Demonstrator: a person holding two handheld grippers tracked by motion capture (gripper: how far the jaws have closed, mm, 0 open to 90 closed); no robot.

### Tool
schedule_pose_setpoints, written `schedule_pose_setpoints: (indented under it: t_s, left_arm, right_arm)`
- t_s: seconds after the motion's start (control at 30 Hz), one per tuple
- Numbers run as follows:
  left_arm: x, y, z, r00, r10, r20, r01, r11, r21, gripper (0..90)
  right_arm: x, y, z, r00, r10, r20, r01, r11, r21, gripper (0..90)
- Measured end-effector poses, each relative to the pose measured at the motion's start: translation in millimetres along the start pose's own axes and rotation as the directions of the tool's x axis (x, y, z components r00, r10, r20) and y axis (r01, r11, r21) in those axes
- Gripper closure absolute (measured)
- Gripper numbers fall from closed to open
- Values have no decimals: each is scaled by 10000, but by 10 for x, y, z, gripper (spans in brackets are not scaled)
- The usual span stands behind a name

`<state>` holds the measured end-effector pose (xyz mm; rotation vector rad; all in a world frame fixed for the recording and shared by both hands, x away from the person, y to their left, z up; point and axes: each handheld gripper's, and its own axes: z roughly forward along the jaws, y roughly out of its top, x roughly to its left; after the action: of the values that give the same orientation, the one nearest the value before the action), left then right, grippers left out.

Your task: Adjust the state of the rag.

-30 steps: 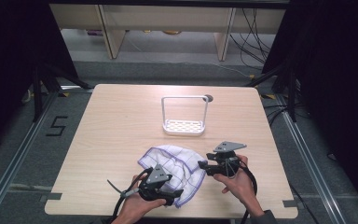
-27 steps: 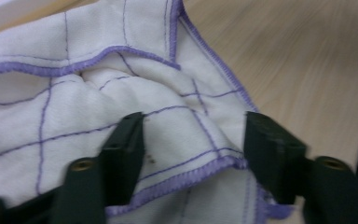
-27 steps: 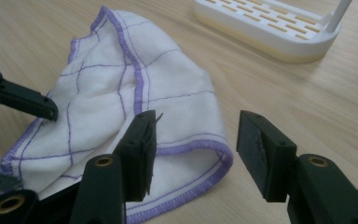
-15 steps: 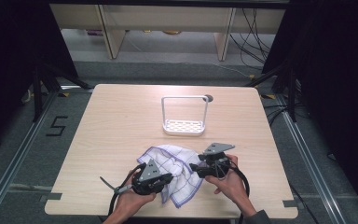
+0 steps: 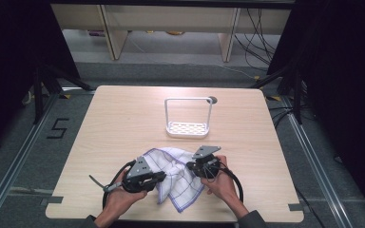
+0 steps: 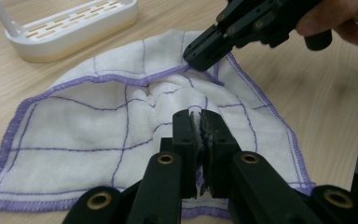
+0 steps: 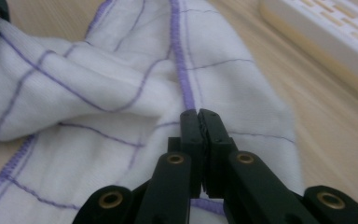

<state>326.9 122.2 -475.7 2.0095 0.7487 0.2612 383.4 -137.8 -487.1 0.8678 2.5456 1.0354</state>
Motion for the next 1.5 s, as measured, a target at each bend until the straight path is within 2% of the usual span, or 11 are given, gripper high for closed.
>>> schedule_pose_setpoints:
  t_s: [0.23, 0.33, 0.53, 0.67, 0.7, 0.8, 0.9, 1.03, 1.2, 1.3, 1.5]
  left_arm:
    - [186, -21, -169, 9995, -316, -45, 315, 9992, -247, 844]
    - [306, -16, -237, 9997, -190, -167, 190, 9998, -32, 844]
    - [655, -73, -216, 9954, -488, -821, 494, 9988, 44, 844]
    - [891, -146, -160, 9896, -664, -1278, 735, 9960, 511, 836]
    - [934, -171, -152, 9882, -556, -1428, 665, 9951, 730, 827]
    - [998, -246, -155, 9843, -909, -1514, 1040, 9912, 814, 807]
    - [976, -271, -176, 9864, -892, -1379, 1018, 9910, 865, 739]
    - [913, -296, -267, 9864, -1092, -1229, 1201, 9891, 855, 625]
    - [794, -292, -395, 9825, -1470, -1147, 1495, 9887, 132, 524]
    - [686, -315, -503, 9870, -1378, -825, 1380, 9904, -31, 512]
    - [490, -465, -615, 9865, -1543, -547, 1551, 9878, 117, 471]
  right_arm:
    - [-281, 19, -329, 9972, 411, 631, -394, 9988, -279, 900]
    - [-437, 48, -382, 9942, 537, 927, -499, 9978, -429, 900]
    - [-728, 66, -188, 9882, 957, 1198, -979, 9951, 129, 900]
    - [-792, 52, 0, 9831, 1314, 1272, -1361, 9903, 295, 900]
    - [-807, 50, 27, 9859, 1074, 1281, -1120, 9933, 296, 898]
    - [-774, 57, 27, 9858, 1221, 1151, -1295, 9898, 591, 863]
    - [-752, 86, -41, 9794, 1405, 1450, -1456, 9890, 256, 707]
    - [-567, 110, -235, 9821, 1323, 1342, -1337, 9910, 14, 564]
    - [-170, 61, -418, 9945, 973, 393, -975, 9952, 44, 504]
    - [143, -5, -448, 9990, 367, -255, -367, 9993, 12, 505]
    - [551, -172, -421, 9899, 281, -1386, -270, 9996, 102, 508]
